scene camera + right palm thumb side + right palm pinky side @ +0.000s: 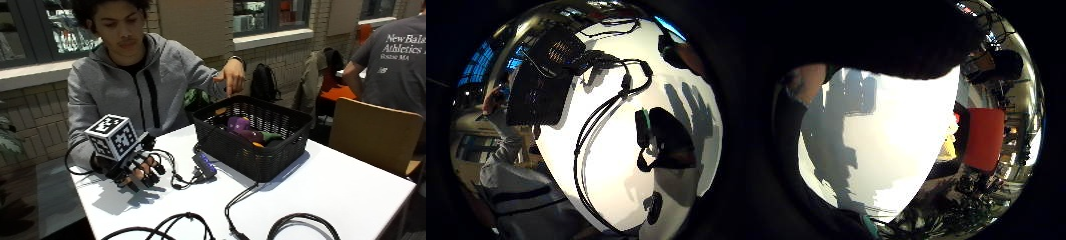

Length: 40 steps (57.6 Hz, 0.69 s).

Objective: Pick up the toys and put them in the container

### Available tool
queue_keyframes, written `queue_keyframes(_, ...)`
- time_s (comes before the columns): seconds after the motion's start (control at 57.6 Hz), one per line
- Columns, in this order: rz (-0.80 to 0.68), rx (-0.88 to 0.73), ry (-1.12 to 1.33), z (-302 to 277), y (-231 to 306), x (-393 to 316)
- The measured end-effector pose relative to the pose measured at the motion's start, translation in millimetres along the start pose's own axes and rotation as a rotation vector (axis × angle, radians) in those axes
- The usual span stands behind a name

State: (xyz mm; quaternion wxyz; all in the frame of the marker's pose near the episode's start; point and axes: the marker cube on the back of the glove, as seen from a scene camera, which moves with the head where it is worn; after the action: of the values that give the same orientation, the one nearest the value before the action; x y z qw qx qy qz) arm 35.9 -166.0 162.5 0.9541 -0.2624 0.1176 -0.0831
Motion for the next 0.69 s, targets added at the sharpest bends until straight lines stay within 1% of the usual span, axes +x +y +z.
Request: queue_keyframes(0.695,-0.004,-0.001,-0.016,-0.7,0.7,-1.9)
